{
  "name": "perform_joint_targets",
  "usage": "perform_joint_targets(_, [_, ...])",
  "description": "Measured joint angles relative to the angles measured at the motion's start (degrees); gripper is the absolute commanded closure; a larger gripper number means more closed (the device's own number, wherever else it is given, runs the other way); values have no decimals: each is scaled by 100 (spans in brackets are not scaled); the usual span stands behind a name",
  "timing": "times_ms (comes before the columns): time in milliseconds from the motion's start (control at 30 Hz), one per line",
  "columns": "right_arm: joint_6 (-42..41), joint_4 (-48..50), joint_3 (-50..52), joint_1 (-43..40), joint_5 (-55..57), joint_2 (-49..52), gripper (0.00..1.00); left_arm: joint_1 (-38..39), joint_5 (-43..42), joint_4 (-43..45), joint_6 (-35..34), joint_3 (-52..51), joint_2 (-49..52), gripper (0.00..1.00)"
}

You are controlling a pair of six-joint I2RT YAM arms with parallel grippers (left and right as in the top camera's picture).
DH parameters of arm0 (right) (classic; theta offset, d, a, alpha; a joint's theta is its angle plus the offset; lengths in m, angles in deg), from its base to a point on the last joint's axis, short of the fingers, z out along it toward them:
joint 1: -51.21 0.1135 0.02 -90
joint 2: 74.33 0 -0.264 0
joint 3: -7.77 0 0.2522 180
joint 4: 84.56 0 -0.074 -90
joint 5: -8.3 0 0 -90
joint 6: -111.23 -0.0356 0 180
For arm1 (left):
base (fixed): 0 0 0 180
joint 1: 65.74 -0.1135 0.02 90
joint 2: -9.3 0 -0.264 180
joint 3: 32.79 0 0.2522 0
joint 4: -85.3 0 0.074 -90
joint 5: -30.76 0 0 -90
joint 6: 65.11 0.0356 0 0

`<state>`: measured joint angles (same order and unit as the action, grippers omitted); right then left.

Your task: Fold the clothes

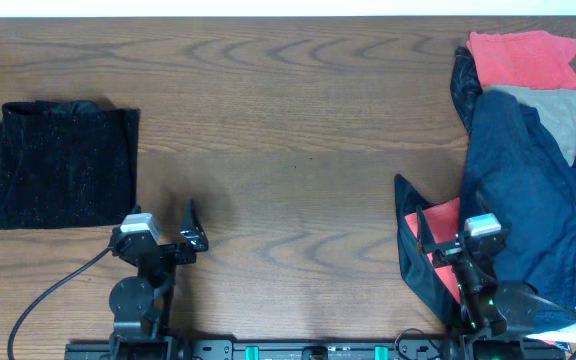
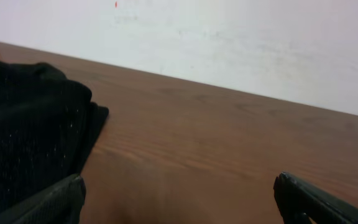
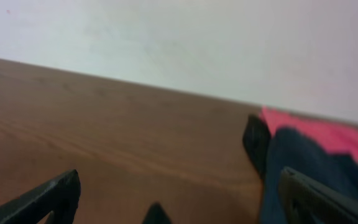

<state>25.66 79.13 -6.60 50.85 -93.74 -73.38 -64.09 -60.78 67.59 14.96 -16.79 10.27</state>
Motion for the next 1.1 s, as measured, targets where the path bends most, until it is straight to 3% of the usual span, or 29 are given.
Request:
perform_joint_targets(300, [-227, -828, -905, 0, 455, 892, 1, -4, -179, -1108, -181, 1189, 1458, 2])
perform_joint_targets(667, [-282, -2745, -3025, 0, 1239, 3886, 1, -4, -885, -2964, -205, 3563, 4271, 2])
perform_joint_targets(800, [-297, -3233, -3539, 0, 1421, 4913, 1, -4, -953, -3377, -208, 3960, 4843, 2])
perform_joint_targets(1000, [-411, -3182, -3652, 0, 1335, 5875, 1, -4, -1012, -3460, -208, 4015, 5193, 2])
perform_joint_targets(1100, [-748, -3193, -3652, 0, 1803, 6312, 4, -4, -1014, -3462, -208, 4015, 5259, 2])
